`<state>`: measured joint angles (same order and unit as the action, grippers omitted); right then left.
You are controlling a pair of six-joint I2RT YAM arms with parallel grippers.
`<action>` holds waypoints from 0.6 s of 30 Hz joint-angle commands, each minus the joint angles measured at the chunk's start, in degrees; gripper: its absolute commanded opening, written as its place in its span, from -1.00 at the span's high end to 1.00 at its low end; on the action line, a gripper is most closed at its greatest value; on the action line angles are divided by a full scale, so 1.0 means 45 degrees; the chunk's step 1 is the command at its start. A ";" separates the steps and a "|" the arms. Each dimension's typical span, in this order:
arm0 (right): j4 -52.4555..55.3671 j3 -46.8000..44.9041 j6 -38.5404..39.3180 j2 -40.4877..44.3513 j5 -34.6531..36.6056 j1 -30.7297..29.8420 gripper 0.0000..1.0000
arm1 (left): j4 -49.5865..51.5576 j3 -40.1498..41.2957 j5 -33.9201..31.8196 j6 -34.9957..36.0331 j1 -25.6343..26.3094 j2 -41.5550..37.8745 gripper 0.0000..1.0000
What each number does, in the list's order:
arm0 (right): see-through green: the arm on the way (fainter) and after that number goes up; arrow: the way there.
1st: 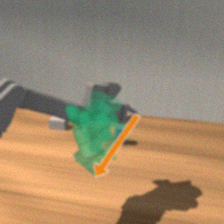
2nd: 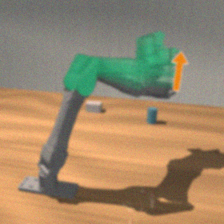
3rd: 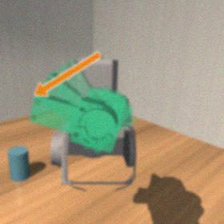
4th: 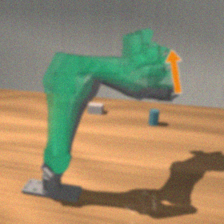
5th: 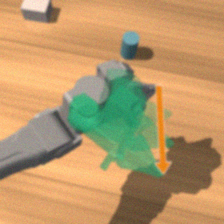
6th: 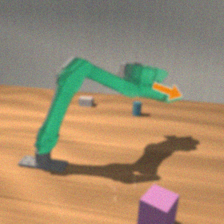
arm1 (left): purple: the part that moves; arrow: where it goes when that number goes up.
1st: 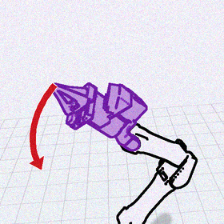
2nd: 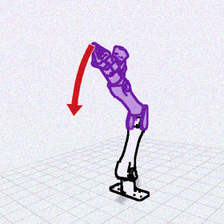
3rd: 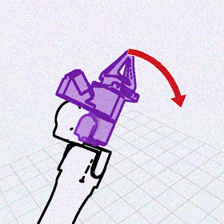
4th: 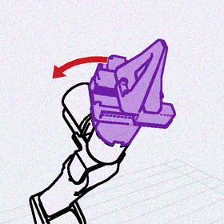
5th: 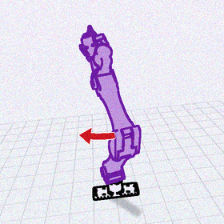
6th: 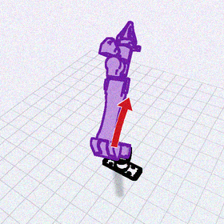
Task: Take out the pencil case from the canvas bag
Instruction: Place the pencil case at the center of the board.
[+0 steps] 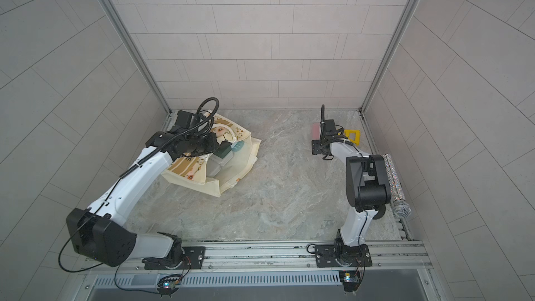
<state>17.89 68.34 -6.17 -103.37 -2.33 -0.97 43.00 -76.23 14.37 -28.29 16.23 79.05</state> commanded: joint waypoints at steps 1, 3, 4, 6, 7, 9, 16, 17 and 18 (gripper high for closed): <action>0.0614 0.0355 0.0999 -0.0208 0.0213 -0.0016 -0.32 | 0.0258 0.0133 0.0138 -0.0146 0.0122 -0.0359 1.00; 0.0762 0.0521 0.1095 -0.0422 0.0495 0.0021 -0.34 | 0.0229 0.0159 0.0380 0.0146 0.0180 -0.0339 1.00; 0.0794 0.0557 0.1055 -0.0480 0.0568 0.0058 -0.34 | 0.0210 0.0171 0.0462 0.0302 0.0211 -0.0293 1.00; 0.0860 0.0603 0.0902 -0.0577 0.0796 0.0080 -0.37 | 0.0181 0.0174 0.0690 0.0580 0.0223 -0.0262 1.00; 0.0934 0.0648 0.0841 -0.0629 0.0973 0.0094 -0.39 | 0.0171 0.0210 0.0728 0.0664 0.0222 -0.0279 1.00; 0.1043 0.0720 0.0735 -0.0717 0.1240 0.0089 -0.45 | 0.0170 0.0239 0.0834 0.0815 0.0240 -0.0315 1.00; 0.1142 0.0835 0.0436 -0.0771 0.1824 0.0128 -0.89 | 0.0045 0.0399 0.1154 0.1127 0.0209 -0.0437 1.00; 0.1126 0.0811 0.0402 -0.0723 0.1921 0.0119 -0.94 | 0.0034 0.0399 0.1229 0.1125 0.0202 -0.0418 1.00; 0.1090 0.0769 0.0343 -0.0612 0.2045 0.0126 -0.99 | 0.0034 0.0422 0.1251 0.1136 0.0203 -0.0407 1.00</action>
<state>21.39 71.26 -4.43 -106.41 4.23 -0.67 42.22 -74.94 17.21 -23.68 16.91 78.52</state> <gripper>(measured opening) 0.983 0.053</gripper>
